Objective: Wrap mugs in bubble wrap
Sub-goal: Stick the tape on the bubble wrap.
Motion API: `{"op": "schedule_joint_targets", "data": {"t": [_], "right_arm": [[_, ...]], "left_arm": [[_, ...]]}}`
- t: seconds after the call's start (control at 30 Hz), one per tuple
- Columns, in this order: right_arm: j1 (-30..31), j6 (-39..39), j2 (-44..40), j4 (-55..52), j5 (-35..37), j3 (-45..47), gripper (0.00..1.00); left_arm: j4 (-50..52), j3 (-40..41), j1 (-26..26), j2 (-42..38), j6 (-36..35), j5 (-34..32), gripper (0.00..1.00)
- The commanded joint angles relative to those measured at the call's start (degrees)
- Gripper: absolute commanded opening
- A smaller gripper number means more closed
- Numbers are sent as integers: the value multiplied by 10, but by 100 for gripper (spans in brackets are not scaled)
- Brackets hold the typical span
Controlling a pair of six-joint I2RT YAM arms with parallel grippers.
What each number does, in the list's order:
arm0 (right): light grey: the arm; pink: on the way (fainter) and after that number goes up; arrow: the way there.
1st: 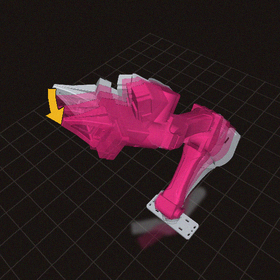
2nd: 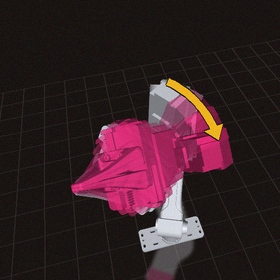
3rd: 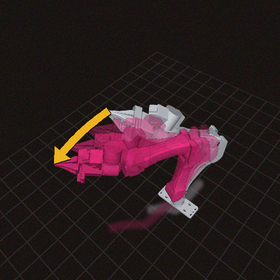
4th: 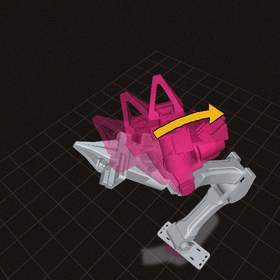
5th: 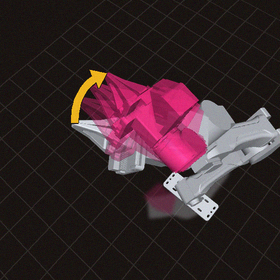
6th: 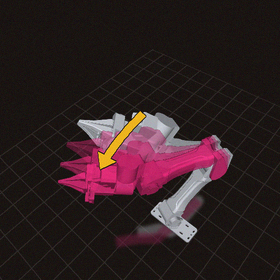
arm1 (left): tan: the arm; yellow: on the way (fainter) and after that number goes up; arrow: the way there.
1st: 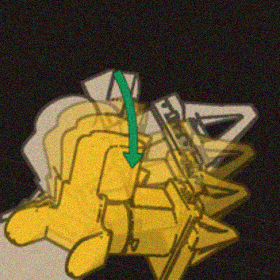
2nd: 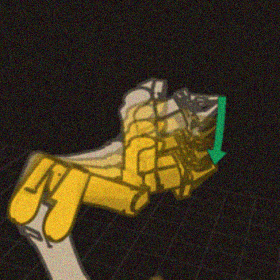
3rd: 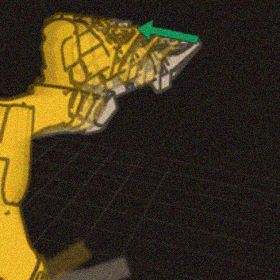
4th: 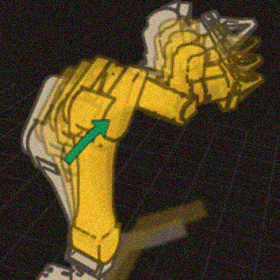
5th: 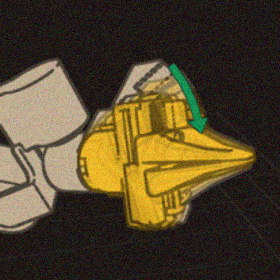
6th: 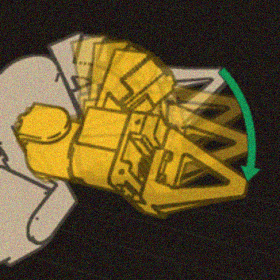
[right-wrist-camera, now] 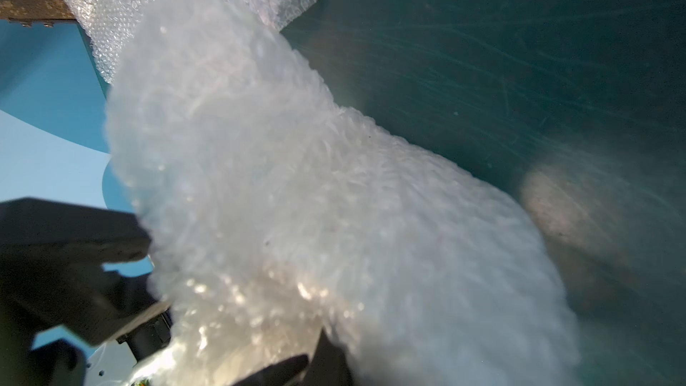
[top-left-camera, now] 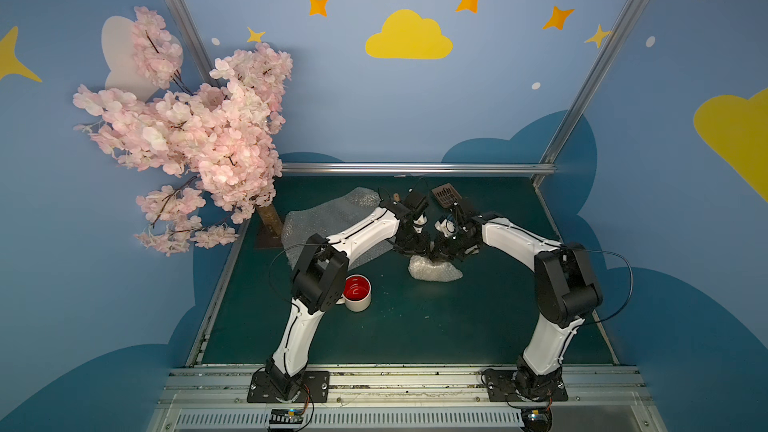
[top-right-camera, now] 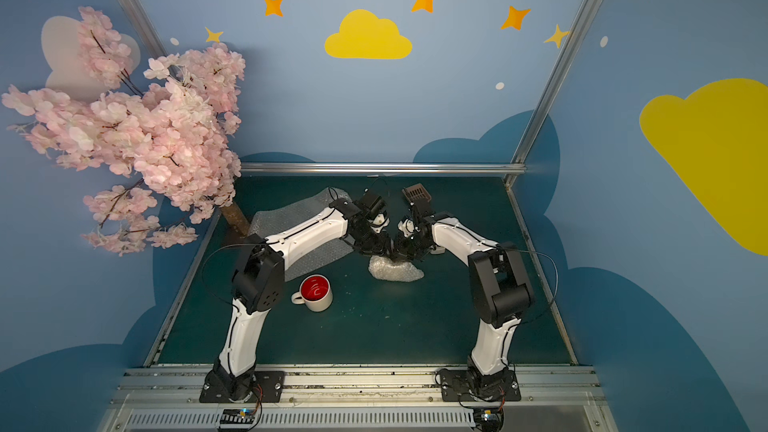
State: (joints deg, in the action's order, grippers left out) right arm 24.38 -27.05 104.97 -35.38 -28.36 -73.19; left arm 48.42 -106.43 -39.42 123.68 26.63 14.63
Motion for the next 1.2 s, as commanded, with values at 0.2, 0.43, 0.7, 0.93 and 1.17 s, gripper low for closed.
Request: {"op": "schedule_joint_targets", "data": {"t": [0.2, 0.43, 0.7, 0.93, 1.17], "right_arm": [[1, -2, -6, -11, 17, -1, 0], [0, 7, -22, -19, 11, -4, 10], [-1, 16, -66, -20, 20, 7, 34], [-4, 27, -114, -33, 33, 14, 43], [-24, 40, -169, -36, 21, 27, 51]], "left_arm": [[-16, -2, -6, 21, 9, -59, 49], [14, -24, -5, 40, 21, -90, 40], [27, -41, -5, 49, 24, -99, 27], [18, -32, -5, 37, 22, -89, 27], [17, -40, -5, 20, 15, -57, 32]]}}
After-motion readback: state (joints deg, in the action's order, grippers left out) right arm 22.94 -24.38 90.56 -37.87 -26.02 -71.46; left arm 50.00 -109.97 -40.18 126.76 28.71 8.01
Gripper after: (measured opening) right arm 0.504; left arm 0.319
